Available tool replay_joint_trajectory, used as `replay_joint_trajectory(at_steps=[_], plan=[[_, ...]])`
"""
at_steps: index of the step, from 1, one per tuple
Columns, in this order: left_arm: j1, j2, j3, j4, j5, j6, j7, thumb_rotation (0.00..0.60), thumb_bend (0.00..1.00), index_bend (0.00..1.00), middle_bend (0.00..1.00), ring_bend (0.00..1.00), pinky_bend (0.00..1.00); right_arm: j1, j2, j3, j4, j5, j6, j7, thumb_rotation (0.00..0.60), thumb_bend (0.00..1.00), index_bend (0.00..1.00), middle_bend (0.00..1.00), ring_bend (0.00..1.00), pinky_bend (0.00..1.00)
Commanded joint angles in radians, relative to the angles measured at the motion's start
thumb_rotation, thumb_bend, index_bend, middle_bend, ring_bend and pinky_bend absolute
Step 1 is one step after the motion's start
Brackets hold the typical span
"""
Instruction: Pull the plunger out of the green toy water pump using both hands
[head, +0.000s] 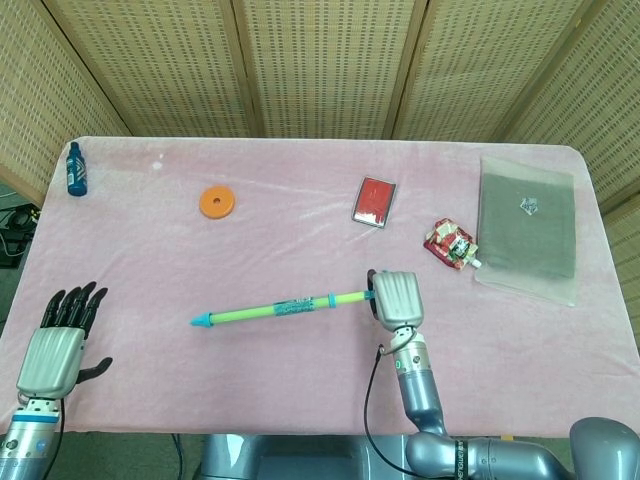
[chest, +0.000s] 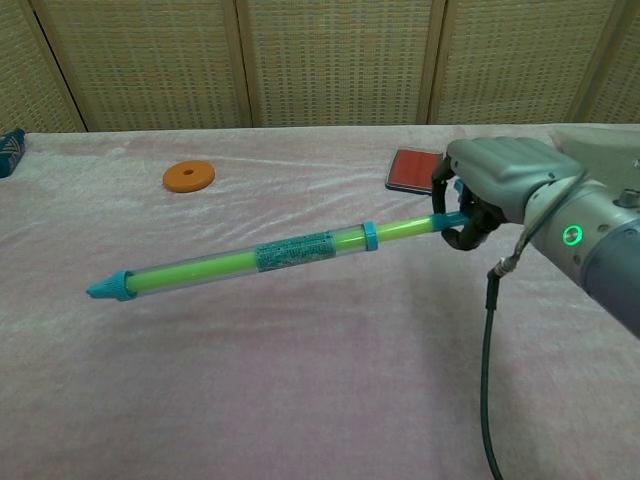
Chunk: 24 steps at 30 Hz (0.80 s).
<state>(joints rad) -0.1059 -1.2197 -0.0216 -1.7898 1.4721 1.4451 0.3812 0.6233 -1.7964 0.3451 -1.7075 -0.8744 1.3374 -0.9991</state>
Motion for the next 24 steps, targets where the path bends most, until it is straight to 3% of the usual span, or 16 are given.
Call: replay_joint_trajectory(at_steps=[1,6,9,16,24], plan=[[-0.018,0.013,-0.022,-0.042,-0.008,-0.006,0.025,0.600,0.14,0.01,0.05,0.05,0.04,0.021,0.016,0.019,-0.044,0.026,0.031,-0.038,0.600,0.60,0.86,1.00,0.98,0.86],[-0.052,0.008,-0.078,-0.093,-0.039,-0.009,0.051,0.600,0.21,0.25,0.57,0.50,0.46,0.043,0.016,0.029,-0.092,0.062,0.066,-0.081,0.600,0.60,0.86,1.00,0.98,0.86],[-0.078,0.008,-0.109,-0.130,-0.082,-0.031,0.072,0.600,0.24,0.34,0.71,0.63,0.58,0.056,0.013,0.033,-0.113,0.084,0.087,-0.101,0.600,0.60,0.86,1.00,0.98,0.86],[-0.152,0.037,-0.144,-0.277,-0.292,-0.154,0.167,0.600,0.24,0.33,0.79,0.71,0.65,0.094,-0.011,0.040,-0.136,0.118,0.137,-0.140,0.600,0.60,0.87,1.00,0.98,0.86],[-0.226,-0.008,-0.171,-0.317,-0.486,-0.187,0.274,0.600,0.24,0.27,0.81,0.73,0.66,0.127,-0.045,0.044,-0.122,0.147,0.162,-0.157,0.600,0.60,0.87,1.00,0.98,0.86]])
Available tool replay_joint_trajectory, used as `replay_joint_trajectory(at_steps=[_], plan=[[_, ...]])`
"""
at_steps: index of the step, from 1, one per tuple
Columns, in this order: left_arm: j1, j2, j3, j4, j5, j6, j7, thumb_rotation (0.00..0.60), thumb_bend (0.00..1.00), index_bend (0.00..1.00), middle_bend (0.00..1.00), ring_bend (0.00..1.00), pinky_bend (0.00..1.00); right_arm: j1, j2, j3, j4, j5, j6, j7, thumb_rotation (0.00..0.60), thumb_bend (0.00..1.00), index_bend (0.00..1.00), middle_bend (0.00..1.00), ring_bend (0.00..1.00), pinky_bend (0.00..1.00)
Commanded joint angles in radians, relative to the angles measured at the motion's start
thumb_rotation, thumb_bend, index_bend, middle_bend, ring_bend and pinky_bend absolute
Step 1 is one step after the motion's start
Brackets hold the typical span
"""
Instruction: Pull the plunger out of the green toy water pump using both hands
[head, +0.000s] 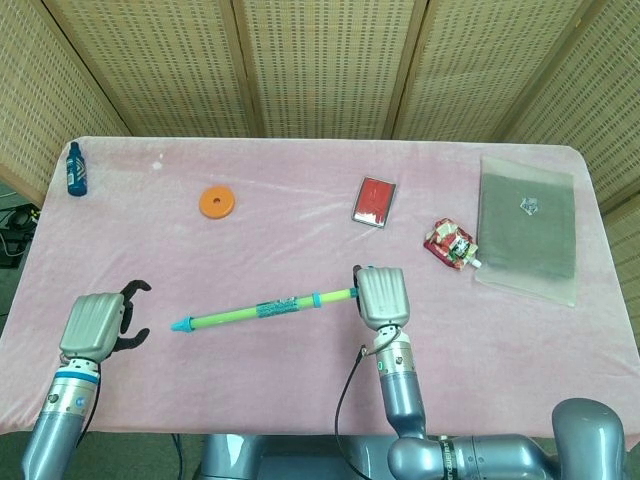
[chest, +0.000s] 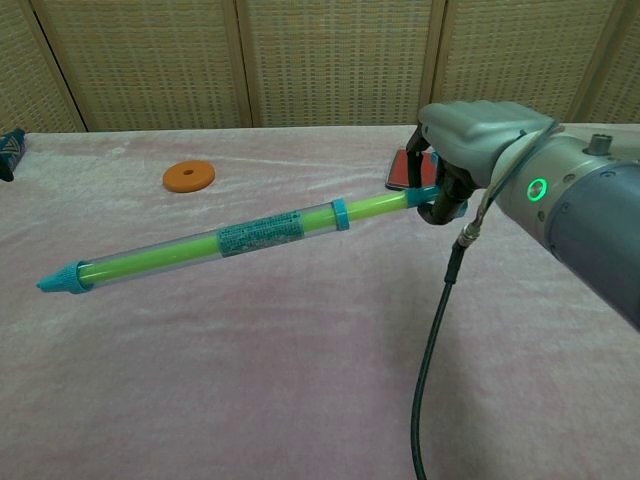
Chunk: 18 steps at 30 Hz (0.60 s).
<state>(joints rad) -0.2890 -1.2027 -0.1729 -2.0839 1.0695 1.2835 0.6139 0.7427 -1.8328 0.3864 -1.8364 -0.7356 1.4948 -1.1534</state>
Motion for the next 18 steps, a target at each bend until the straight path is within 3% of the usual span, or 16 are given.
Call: replay_joint_trajectory(at_steps=[1,8,18], plan=[[-0.057,-0.034,-0.025,-0.028,-0.113,-0.029,0.056,0.600,0.24,0.27,0.81,0.73,0.66,0.012,-0.014,0.005,0.011,0.014,0.007,-0.003,0.600,0.60,0.87,1.00,0.98,0.86],[-0.138,-0.096,-0.038,-0.040,-0.237,-0.011,0.139,0.600,0.25,0.27,0.81,0.73,0.66,0.039,-0.039,0.011,0.032,0.040,0.022,-0.004,0.600,0.60,0.87,1.00,0.98,0.86],[-0.190,-0.159,-0.007,-0.030,-0.288,0.017,0.165,0.600,0.25,0.27,0.81,0.73,0.66,0.078,-0.070,0.040,0.051,0.062,0.072,-0.020,0.600,0.61,0.87,1.00,0.99,0.86]])
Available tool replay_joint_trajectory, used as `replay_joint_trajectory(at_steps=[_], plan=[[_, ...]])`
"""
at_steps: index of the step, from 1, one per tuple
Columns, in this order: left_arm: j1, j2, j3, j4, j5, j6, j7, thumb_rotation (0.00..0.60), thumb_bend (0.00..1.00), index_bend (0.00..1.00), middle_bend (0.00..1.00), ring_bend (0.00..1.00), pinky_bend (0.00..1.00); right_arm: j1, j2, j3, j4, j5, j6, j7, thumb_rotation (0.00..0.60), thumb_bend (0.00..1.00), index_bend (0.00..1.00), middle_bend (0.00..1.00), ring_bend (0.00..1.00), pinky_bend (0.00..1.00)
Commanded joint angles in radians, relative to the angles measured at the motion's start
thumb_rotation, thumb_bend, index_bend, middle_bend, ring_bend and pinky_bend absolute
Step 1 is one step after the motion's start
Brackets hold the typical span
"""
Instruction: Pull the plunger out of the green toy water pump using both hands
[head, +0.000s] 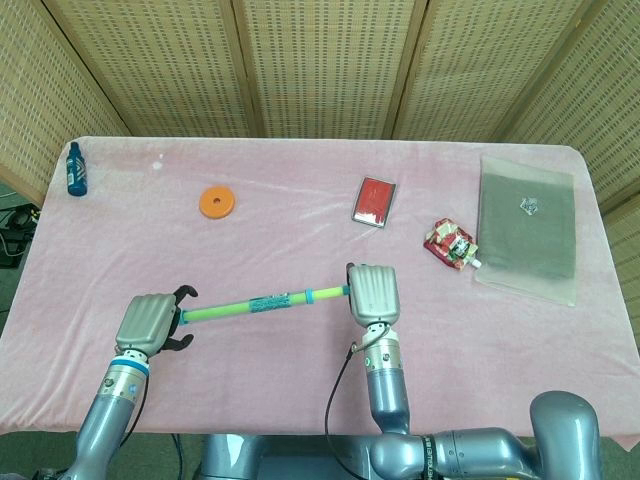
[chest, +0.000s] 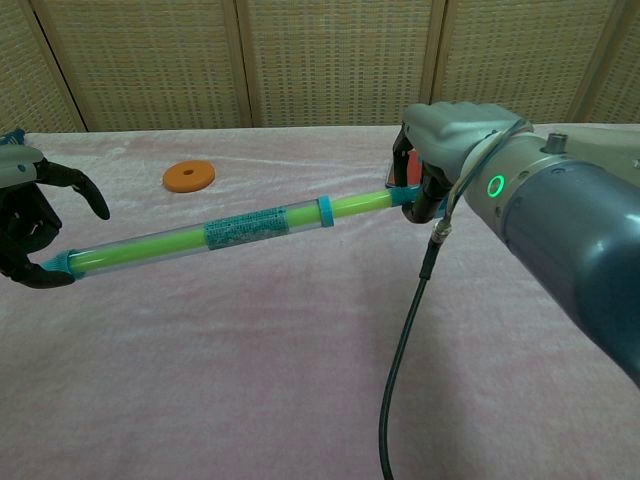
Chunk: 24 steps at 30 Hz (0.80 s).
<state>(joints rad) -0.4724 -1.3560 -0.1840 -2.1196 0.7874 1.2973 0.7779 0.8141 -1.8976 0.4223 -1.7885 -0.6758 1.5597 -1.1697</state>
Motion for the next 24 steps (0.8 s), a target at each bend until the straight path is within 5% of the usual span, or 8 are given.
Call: replay_joint_trajectory(at_steps=[1,24], plan=[[-0.009,-0.009,0.006,0.008,-0.008,0.004,0.001,0.600,0.25,0.27,0.81,0.73,0.66,0.009,-0.008,0.007,0.003,0.004,0.010,-0.005,0.600,0.61,0.87,1.00,0.98,0.86],[-0.063,-0.113,0.039,0.144,-0.014,0.060,-0.004,0.600,0.36,0.40,0.81,0.73,0.66,0.043,-0.041,0.022,-0.004,0.045,0.062,-0.004,0.600,0.61,0.87,1.00,0.98,0.86]])
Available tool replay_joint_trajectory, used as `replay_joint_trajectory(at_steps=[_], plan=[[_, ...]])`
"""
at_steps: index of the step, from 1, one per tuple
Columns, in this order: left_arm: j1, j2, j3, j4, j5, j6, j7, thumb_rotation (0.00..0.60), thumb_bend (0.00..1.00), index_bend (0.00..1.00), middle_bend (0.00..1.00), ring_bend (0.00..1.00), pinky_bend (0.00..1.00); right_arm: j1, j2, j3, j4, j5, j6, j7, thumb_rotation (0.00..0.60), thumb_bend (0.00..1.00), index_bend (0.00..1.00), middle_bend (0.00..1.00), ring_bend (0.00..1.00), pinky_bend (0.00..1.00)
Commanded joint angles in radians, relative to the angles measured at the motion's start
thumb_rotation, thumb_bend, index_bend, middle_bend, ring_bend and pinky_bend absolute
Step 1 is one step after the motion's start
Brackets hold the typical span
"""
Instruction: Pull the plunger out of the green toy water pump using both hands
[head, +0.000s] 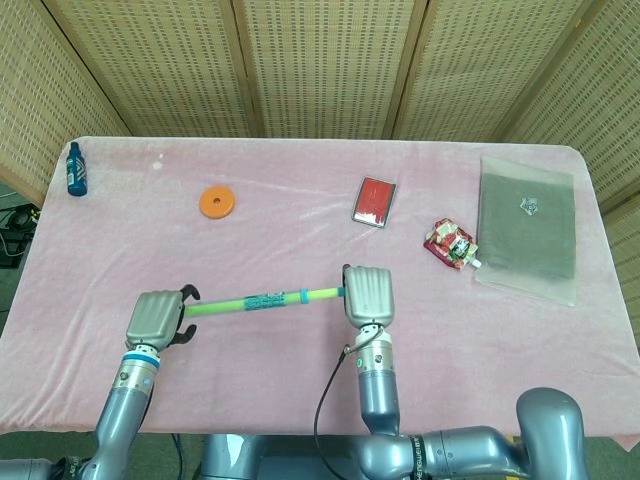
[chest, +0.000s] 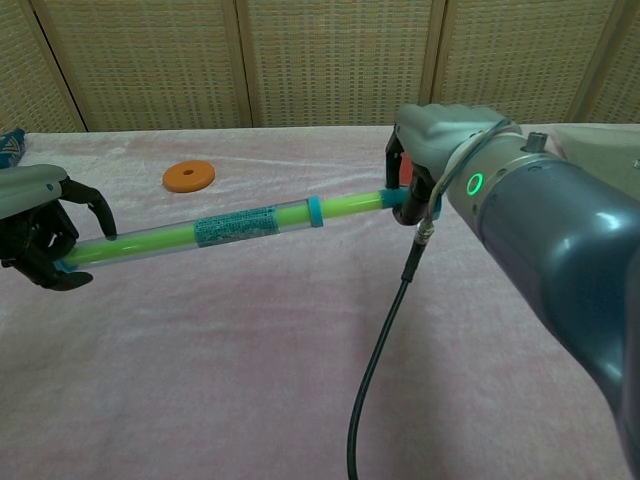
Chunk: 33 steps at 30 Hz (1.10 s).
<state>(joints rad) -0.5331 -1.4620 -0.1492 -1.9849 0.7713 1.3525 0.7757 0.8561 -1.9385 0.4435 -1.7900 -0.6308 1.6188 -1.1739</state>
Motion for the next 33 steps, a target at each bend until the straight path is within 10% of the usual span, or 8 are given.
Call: replay_joint_trajectory(at_steps=[1,7,33], plan=[[-0.002,-0.011,0.006,0.013,0.004,0.008,-0.002,0.600,0.38,0.42,0.81,0.73,0.66,0.001,0.000,0.004,-0.007,0.002,0.005,0.002,0.600,0.61,0.87,1.00,0.99,0.86],[-0.003,-0.030,0.017,0.036,0.023,0.032,0.002,0.600,0.53,0.53,0.81,0.73,0.66,0.000,0.007,0.004,-0.018,0.009,0.012,0.009,0.600,0.61,0.87,1.00,0.99,0.86],[0.085,0.102,0.079,0.028,0.186,0.087,-0.130,0.600,0.53,0.55,0.81,0.73,0.66,-0.055,0.104,-0.025,0.009,0.024,0.004,0.061,0.600,0.61,0.87,1.00,0.98,0.86]])
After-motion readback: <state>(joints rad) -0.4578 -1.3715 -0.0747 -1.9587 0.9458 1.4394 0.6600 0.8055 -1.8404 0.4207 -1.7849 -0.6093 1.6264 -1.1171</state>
